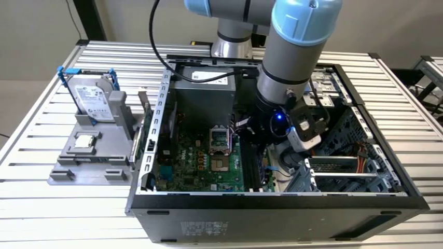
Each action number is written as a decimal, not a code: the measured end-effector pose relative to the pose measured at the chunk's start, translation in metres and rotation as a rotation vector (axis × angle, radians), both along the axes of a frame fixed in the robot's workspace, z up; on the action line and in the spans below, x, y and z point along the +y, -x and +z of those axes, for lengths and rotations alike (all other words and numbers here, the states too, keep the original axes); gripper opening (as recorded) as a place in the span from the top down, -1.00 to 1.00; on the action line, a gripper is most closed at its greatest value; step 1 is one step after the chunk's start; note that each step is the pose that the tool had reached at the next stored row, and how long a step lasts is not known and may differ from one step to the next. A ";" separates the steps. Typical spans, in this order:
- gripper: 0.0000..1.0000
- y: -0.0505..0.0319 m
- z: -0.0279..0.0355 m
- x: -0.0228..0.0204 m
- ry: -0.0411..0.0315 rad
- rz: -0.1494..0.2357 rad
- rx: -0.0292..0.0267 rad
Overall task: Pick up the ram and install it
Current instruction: 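Insert the ram into the slot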
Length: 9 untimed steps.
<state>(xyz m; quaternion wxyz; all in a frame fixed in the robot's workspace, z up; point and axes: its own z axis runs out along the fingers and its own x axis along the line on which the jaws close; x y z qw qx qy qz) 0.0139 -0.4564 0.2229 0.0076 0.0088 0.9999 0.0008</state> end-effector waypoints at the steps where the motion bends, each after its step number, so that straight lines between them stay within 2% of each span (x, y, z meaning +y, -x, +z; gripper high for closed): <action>1: 1.00 0.0000 -0.0001 0.0000 0.0001 0.000 0.0000; 9: 1.00 0.0003 -0.0014 0.0000 0.0014 -0.001 0.0000</action>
